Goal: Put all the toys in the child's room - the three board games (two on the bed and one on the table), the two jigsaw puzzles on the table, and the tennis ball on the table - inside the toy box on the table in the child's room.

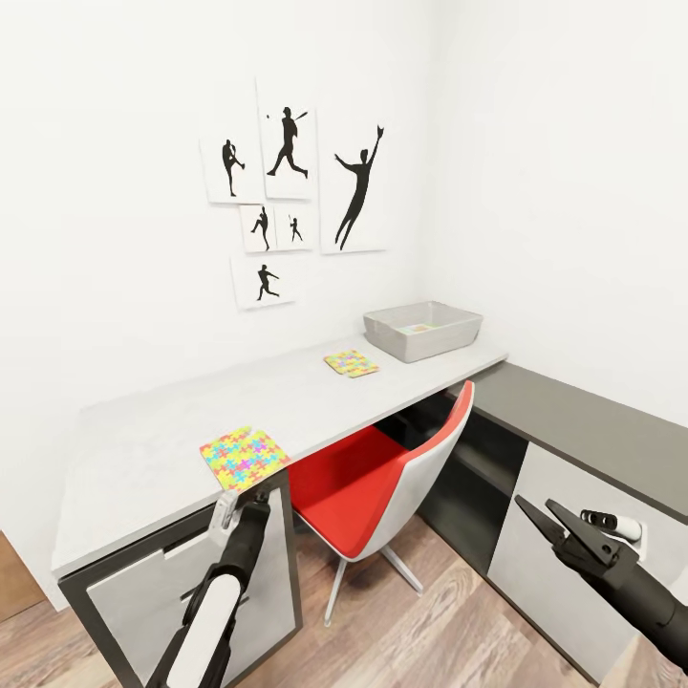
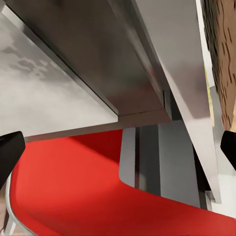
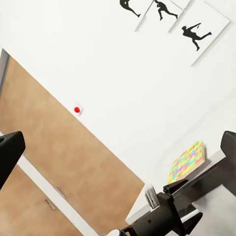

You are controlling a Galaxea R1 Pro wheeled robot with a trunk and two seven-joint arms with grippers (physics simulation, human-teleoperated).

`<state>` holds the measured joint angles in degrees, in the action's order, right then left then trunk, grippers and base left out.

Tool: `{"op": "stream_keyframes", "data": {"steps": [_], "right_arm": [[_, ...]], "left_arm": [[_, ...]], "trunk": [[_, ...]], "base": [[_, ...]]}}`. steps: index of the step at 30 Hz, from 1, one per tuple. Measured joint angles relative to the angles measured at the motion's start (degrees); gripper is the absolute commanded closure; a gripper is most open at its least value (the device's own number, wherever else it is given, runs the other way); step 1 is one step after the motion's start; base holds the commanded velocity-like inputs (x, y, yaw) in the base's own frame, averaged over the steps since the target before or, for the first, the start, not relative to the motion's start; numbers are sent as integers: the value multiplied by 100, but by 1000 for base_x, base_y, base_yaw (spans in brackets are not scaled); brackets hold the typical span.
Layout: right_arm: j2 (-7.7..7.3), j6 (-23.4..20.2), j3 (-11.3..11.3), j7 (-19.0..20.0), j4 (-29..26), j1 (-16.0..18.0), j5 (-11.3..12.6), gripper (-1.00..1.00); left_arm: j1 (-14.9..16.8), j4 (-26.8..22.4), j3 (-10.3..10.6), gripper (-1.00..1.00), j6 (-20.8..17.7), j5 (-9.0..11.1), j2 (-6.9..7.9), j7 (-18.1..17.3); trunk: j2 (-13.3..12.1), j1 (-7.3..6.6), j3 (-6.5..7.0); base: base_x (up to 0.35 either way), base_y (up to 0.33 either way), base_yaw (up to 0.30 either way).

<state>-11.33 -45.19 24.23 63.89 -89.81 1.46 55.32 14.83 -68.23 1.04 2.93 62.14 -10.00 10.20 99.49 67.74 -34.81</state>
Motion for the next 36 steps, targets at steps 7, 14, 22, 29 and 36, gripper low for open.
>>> {"op": "stream_keyframes", "data": {"steps": [7, 14, 22, 29, 36], "right_arm": [[0, 0, -2, -1, 2, 0, 0, -100], [11, 0, -4, -1, 0, 0, 0, -100], [16, 0, -5, -1, 0, 0, 0, -100], [24, 0, -7, -1, 1, 0, 0, -100], [26, 0, -7, -1, 3, 0, 0, -100]], "left_arm": [[0, 0, 1, -100, -7, 0, 0, 0], [0, 0, 1, -100, -18, 1, 0, 0], [0, 0, 1, -100, -27, 1, 0, -1], [0, -1, 1, -100, -30, 1, 0, 1], [0, -18, 1, -100, -41, 1, 0, 16]], "trunk": [[0, 0, 0], [0, 0, 0], [0, 0, 0], [0, 0, 0], [0, 0, 0]], "base": [[0, 0, 0], [0, 0, 0], [0, 0, 0], [0, 0, 0], [0, 0, 0]]}}
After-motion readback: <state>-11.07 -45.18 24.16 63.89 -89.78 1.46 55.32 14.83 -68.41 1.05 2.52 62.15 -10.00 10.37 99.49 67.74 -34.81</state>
